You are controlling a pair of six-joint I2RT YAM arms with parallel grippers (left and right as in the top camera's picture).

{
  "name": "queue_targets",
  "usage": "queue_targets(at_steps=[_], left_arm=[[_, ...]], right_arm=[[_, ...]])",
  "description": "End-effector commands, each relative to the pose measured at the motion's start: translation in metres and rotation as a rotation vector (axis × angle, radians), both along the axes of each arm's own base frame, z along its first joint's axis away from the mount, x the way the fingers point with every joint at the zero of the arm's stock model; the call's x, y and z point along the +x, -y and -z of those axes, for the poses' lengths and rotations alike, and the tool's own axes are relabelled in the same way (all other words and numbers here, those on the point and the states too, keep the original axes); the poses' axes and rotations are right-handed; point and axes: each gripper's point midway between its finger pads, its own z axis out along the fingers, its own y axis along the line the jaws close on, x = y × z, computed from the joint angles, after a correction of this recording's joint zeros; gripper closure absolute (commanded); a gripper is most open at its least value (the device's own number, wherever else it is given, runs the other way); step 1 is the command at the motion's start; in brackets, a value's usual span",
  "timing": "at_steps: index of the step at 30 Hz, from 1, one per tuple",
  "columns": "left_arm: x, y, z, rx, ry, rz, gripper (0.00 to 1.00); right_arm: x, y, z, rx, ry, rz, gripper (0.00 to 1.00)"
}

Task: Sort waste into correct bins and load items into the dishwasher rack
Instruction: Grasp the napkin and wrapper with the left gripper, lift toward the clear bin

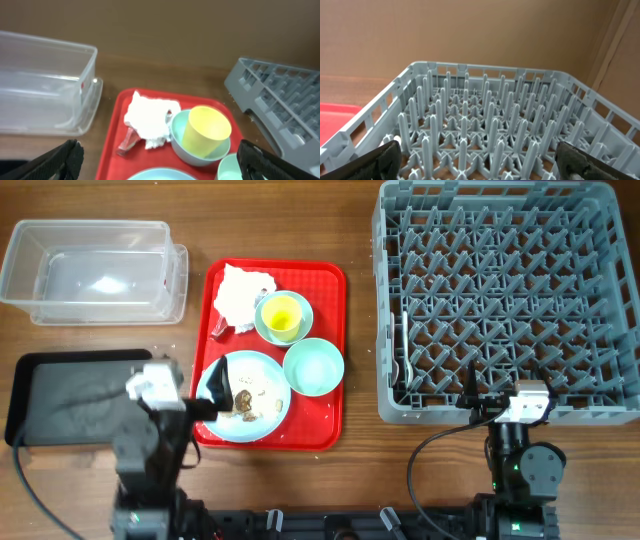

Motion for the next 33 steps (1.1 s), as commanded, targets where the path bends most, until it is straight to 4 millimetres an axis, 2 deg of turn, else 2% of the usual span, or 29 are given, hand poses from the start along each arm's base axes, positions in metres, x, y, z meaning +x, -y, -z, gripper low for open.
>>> queue_targets(at_steps=[1, 2, 4, 7, 10, 12, 18, 21, 27, 30, 31, 33], left_arm=[[0.05, -0.01, -0.042, 0.147, -0.104, -0.017, 0.0], [0.073, -0.014, -0.042, 0.197, -0.192, -0.029, 0.0], [0.101, -0.015, -0.036, 0.257, -0.307, -0.018, 0.0], [0.146, -0.002, 0.0, 0.267, -0.48, 0.053, 0.0], [0.168, 0.022, 0.035, 0.201, -0.516, 0.175, 0.0], [0.172, 0.028, 0.057, 0.181, -0.556, 0.211, 0.0], [0.17, 0.03, 0.127, 0.196, -0.715, 0.245, 0.01], [0.169, 0.033, 0.155, 0.197, -0.771, 0.258, 0.08], [0.172, 0.041, 0.179, 0.203, -0.791, 0.277, 0.22], [0.172, 0.041, 0.181, 0.204, -0.794, 0.276, 0.44], [0.173, 0.039, 0.181, 0.209, -0.792, 0.27, 0.57], [0.175, 0.035, 0.181, 0.219, -0.791, 0.245, 0.75]], right_arm=[[0.0, 0.004, -0.001, -0.013, 0.006, 0.022, 0.0], [0.0, 0.004, -0.001, -0.013, 0.006, 0.022, 0.0], [0.0, 0.004, -0.001, -0.013, 0.006, 0.022, 0.0], [0.0, 0.004, -0.001, -0.013, 0.006, 0.022, 0.0], [0.0, 0.004, -0.001, -0.013, 0.006, 0.022, 0.0], [0.0, 0.004, -0.001, -0.013, 0.006, 0.022, 0.0], [0.0, 0.004, -0.001, -0.013, 0.006, 0.022, 0.0], [0.0, 0.004, -0.001, -0.013, 0.006, 0.022, 0.0], [0.0, 0.004, -0.001, -0.013, 0.006, 0.021, 0.0], [0.0, 0.004, -0.001, -0.013, 0.006, 0.022, 0.0], [0.0, 0.004, -0.001, -0.013, 0.006, 0.021, 0.0], [0.0, 0.004, -0.001, -0.013, 0.006, 0.022, 0.0]])
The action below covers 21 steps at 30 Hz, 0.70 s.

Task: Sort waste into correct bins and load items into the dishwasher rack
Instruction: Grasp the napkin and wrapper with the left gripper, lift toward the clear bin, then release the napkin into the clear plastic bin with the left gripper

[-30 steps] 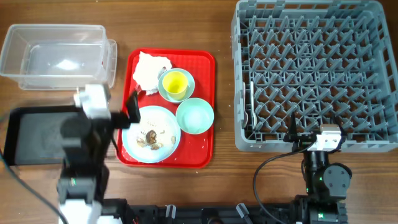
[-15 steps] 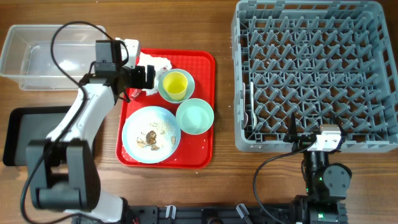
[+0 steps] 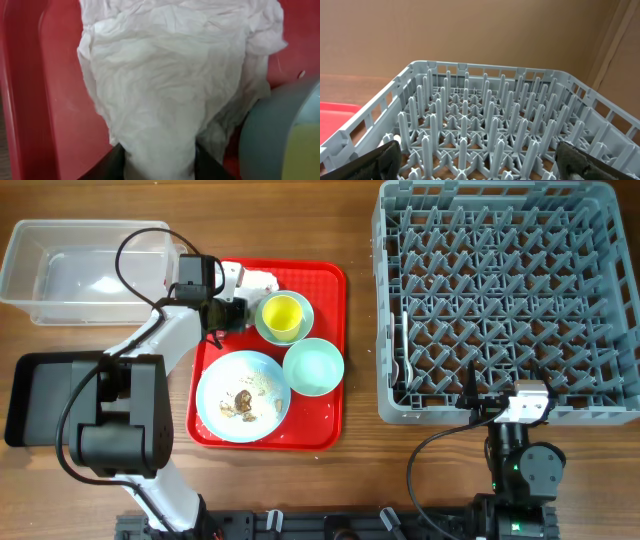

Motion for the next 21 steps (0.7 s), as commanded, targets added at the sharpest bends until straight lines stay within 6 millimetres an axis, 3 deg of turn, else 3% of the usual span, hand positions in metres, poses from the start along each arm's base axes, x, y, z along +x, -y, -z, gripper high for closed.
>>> queue_targets(at_steps=[1, 3, 6, 9, 13, 16, 18, 20, 21], left_arm=[[0.007, -0.001, -0.002, 0.014, 0.016, -0.009, 0.82], [0.009, -0.001, -0.009, 0.012, 0.031, -0.009, 0.96], [0.015, -0.002, -0.036, 0.014, 0.096, -0.014, 0.96], [0.02, -0.003, -0.085, 0.014, 0.208, -0.021, 0.96], [0.011, -0.01, -0.16, 0.029, 0.366, -0.045, 0.96], [-0.001, -0.048, -0.224, 0.172, 0.527, -0.198, 0.96], [-0.011, -0.08, -0.252, 0.257, 0.593, -0.316, 0.96], [-0.015, -0.114, -0.25, 0.308, 0.573, -0.406, 0.96], [-0.017, -0.139, -0.239, 0.315, 0.535, -0.476, 0.96]], right_arm=[[0.0, 0.004, -0.002, -0.01, 0.008, 0.021, 0.0], [-0.001, 0.004, -0.002, -0.011, 0.009, 0.022, 0.0], [0.0, 0.004, -0.002, -0.011, 0.008, 0.022, 0.0], [0.0, 0.004, -0.002, -0.011, 0.008, 0.022, 0.0], [0.0, 0.004, -0.002, -0.01, 0.008, 0.022, 0.0], [0.0, 0.004, -0.002, -0.01, 0.008, 0.022, 0.0], [0.0, 0.004, -0.002, -0.011, 0.008, 0.022, 0.0], [0.0, 0.004, -0.002, -0.011, 0.008, 0.022, 0.0], [0.0, 0.004, -0.002, -0.011, 0.008, 0.022, 0.0]])
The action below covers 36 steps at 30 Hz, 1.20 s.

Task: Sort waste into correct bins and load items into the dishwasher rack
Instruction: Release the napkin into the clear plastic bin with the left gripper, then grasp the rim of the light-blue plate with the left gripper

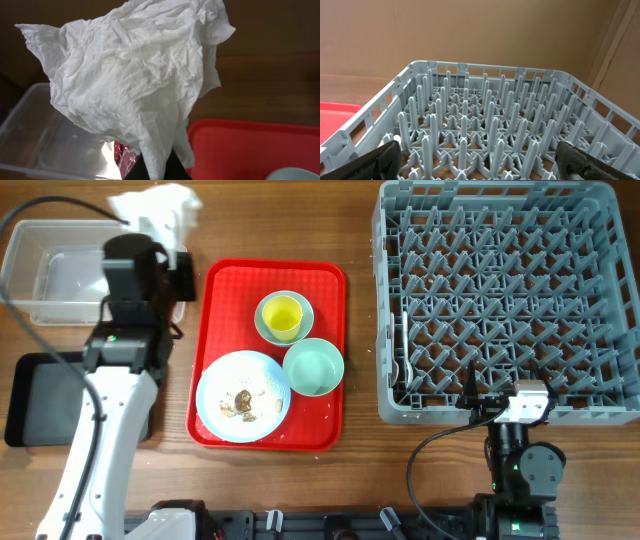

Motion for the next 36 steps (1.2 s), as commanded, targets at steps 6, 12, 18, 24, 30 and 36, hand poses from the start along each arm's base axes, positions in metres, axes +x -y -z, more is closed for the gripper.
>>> queue_targets(at_steps=[6, 12, 18, 24, 30, 36], left_arm=[[-0.001, -0.125, 0.077, -0.054, -0.177, -0.3, 0.96], [0.005, -0.121, 0.051, -0.059, -0.085, -0.271, 0.0], [-0.038, 0.003, 0.019, -0.249, -0.145, 0.144, 0.0], [-0.103, 0.077, 0.066, -0.428, -0.489, 0.351, 0.0], [-0.144, 0.097, 0.095, -0.262, -0.587, 0.171, 0.0], [-0.196, 0.137, 0.136, -0.318, -0.6, 0.238, 0.0]], right_arm=[[0.0, 0.004, -0.002, -0.011, 0.008, 0.022, 0.0], [0.0, 0.004, -0.002, -0.011, 0.008, 0.022, 0.0], [-0.001, 0.004, -0.002, -0.011, 0.008, 0.022, 0.0], [0.0, 0.004, -0.002, -0.011, 0.008, 0.022, 0.0], [0.0, 0.004, -0.002, -0.011, 0.008, 0.022, 0.0], [0.0, 0.004, -0.002, -0.01, 0.008, 0.022, 0.0]])
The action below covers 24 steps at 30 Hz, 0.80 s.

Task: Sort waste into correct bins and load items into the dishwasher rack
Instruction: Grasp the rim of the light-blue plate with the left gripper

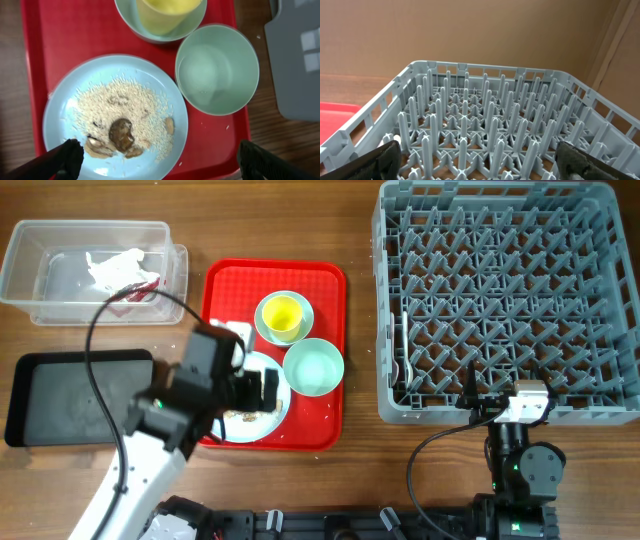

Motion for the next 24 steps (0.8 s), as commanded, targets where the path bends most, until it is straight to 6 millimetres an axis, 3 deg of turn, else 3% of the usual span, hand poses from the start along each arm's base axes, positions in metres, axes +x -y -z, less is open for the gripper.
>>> queue_targets(at_steps=[1, 6, 10, 13, 14, 18, 20, 22, 24], left_arm=[[-0.031, 0.018, 0.019, -0.002, -0.024, -0.028, 0.0], [-0.049, 0.049, 0.043, 0.182, 0.016, -0.016, 0.0], [-0.04, 0.058, 0.087, 0.293, -0.053, -0.007, 0.0], [-0.038, 0.058, 0.101, 0.331, -0.071, 0.0, 0.02], [-0.037, 0.054, 0.101, 0.354, -0.062, -0.002, 0.09], [-0.037, 0.035, 0.118, 0.367, -0.086, -0.032, 0.17], [-0.037, 0.036, 0.121, 0.363, -0.087, -0.005, 0.23], [-0.034, 0.036, 0.122, 0.362, -0.077, 0.005, 0.38], [-0.03, 0.032, 0.124, 0.353, -0.076, -0.021, 0.42]], right_arm=[[0.0, 0.004, -0.002, -0.011, 0.008, 0.022, 0.0], [0.0, 0.004, -0.002, -0.011, 0.008, 0.022, 0.0], [0.0, 0.004, -0.002, -0.01, 0.008, 0.022, 0.0], [0.0, 0.004, -0.002, -0.011, 0.008, 0.021, 0.0], [0.0, 0.004, -0.002, -0.011, 0.008, 0.022, 0.0], [0.0, 0.004, -0.002, -0.011, 0.008, 0.022, 0.01], [0.0, 0.004, -0.002, -0.011, 0.008, 0.022, 0.0], [0.0, 0.004, -0.002, -0.011, 0.008, 0.022, 0.0], [0.0, 0.004, -0.002, -0.011, 0.008, 0.022, 0.0]])
